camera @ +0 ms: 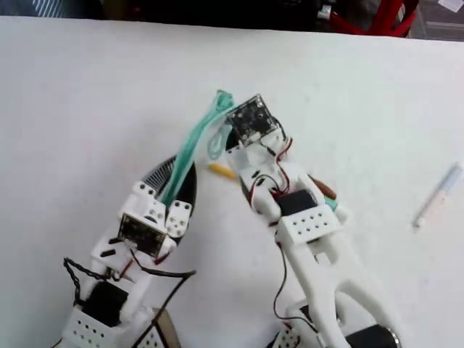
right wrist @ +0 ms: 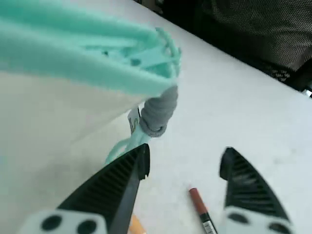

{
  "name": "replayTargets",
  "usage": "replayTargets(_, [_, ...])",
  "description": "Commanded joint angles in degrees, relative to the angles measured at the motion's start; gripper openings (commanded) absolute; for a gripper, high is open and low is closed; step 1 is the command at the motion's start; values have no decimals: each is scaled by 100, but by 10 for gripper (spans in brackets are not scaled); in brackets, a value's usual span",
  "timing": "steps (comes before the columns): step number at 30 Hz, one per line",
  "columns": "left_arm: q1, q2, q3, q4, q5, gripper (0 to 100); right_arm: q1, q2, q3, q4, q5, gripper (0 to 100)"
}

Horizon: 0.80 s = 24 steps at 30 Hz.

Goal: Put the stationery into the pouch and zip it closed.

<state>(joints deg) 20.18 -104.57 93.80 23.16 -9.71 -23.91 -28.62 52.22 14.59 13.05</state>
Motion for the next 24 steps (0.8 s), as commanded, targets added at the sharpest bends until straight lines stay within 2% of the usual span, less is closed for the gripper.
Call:
replayTargets(1, [-84,57,0,114,-53,23,-4,497,-624,-154,-642,351])
replayTargets(6, [-84,57,0,114,-53,23,-127,1279,-1248,-154,-686,351])
replayTargets(16, [-92,57,0,114,-53,23,-365,1191,-1433,-127,-695,351])
replayTargets(21, [-92,57,0,114,-53,23,-532,690,-1424,1059,-703,351])
replayTargets(24, [-92,57,0,114,-53,23,-558,365,-1424,1147,-703,351])
